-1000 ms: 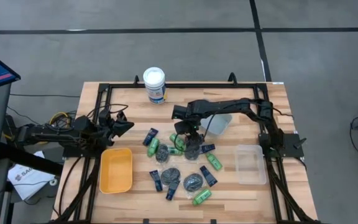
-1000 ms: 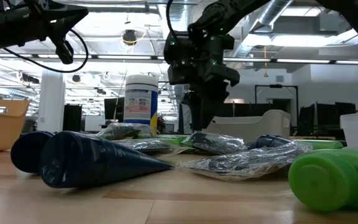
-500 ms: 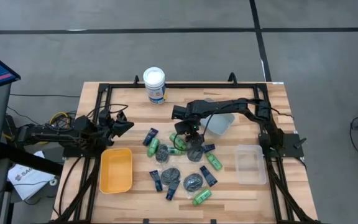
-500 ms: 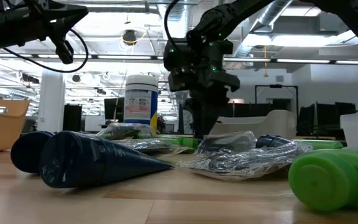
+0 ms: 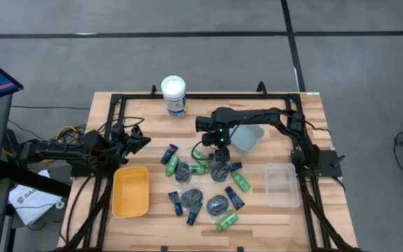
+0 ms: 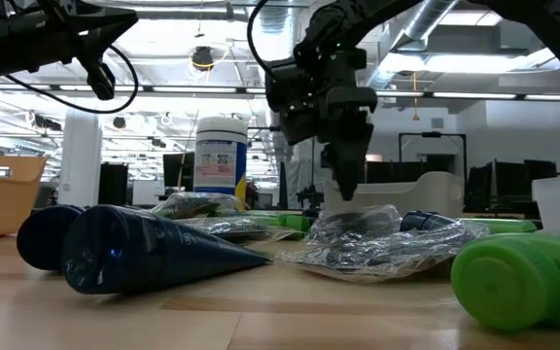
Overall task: Pick & Place Travel size toiletries
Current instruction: Put the black hairbrush into the transparent bin
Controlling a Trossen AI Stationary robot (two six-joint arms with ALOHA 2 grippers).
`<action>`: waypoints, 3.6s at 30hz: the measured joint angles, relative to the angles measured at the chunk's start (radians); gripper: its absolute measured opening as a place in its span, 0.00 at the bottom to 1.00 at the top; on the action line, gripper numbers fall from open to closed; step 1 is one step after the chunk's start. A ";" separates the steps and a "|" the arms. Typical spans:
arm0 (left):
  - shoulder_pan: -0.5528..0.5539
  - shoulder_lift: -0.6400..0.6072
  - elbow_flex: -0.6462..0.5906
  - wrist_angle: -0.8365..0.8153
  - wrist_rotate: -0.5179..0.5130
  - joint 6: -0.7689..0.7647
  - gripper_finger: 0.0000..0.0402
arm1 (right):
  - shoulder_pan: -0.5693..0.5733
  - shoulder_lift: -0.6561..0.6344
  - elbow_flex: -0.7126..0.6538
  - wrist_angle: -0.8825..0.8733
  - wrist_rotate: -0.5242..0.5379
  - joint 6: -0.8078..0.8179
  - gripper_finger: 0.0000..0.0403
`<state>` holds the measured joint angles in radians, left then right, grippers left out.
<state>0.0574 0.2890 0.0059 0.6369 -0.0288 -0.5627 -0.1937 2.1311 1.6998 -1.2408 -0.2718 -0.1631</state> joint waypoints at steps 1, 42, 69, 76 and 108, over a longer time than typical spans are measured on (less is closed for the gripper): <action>0.000 0.000 0.000 0.000 0.000 0.000 0.04 | 0.001 0.000 0.000 -0.015 -0.005 0.014 0.53; 0.000 0.000 0.000 0.000 0.000 0.000 0.04 | -0.009 0.000 -0.139 0.105 -0.138 0.033 0.29; 0.000 0.000 0.000 0.000 0.000 0.000 0.04 | -0.011 0.001 0.124 -0.094 -0.122 -0.037 0.00; 0.000 0.000 0.000 0.000 0.000 0.000 0.04 | 0.000 -0.008 0.269 -0.306 -0.074 -0.037 0.00; 0.000 0.001 0.000 0.017 -0.001 0.004 0.04 | 0.373 -0.805 -0.408 -0.333 -0.009 0.963 0.00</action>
<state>0.0577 0.2901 0.0059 0.6543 -0.0296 -0.5591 0.1794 1.3265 1.2919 -1.5735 -0.2811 0.7995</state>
